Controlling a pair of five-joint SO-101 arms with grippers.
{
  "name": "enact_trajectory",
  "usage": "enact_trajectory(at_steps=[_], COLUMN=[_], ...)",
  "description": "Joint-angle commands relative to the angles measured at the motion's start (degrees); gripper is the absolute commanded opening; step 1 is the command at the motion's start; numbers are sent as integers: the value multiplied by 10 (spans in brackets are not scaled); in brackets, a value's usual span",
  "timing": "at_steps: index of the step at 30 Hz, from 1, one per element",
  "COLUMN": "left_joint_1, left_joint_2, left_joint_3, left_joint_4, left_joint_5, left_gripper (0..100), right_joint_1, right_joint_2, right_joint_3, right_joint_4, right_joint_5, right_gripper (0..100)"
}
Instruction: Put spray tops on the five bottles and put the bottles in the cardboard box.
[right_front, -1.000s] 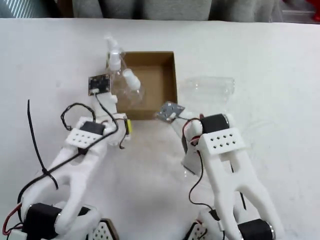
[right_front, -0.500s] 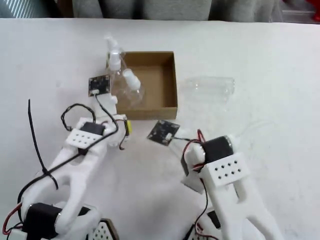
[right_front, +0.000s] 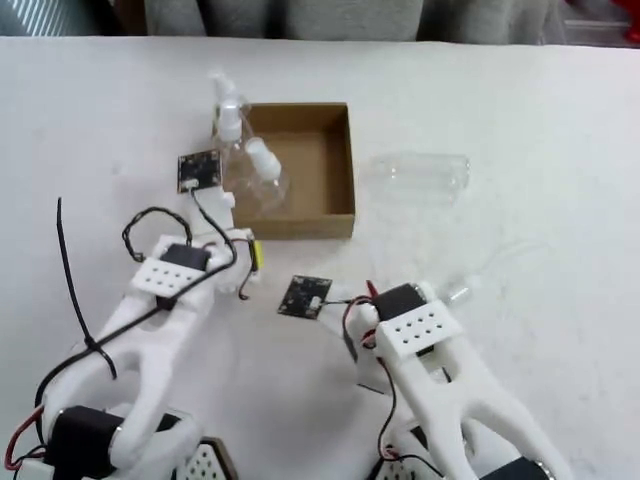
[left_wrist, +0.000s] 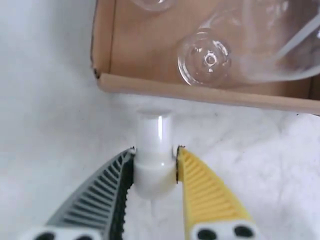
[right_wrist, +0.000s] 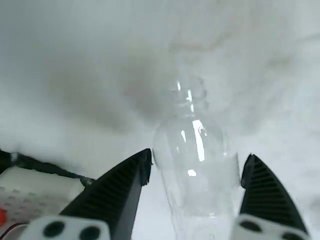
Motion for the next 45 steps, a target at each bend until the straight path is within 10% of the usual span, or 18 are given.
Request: enact_trajectory(at_steps=[1,23,35,45], left_joint_1=[-2,-2,-5,-4], left_joint_2=[-25,-25,-25,-25], left_joint_3=[-4,-4,-3,-3], left_joint_4=[-11,-7,-7,-7], left_joint_5=[-4,-4,-4,-4], left_gripper=[20,20,20,20], right_joint_1=[-13,34,41,209], right_joint_2=[4,7,2,7], right_joint_3=[-4,69,61,-120], right_joint_4=[-19,-134,-133,-80], right_joint_5=[7,13,4,-201], right_gripper=[264,259,30,20])
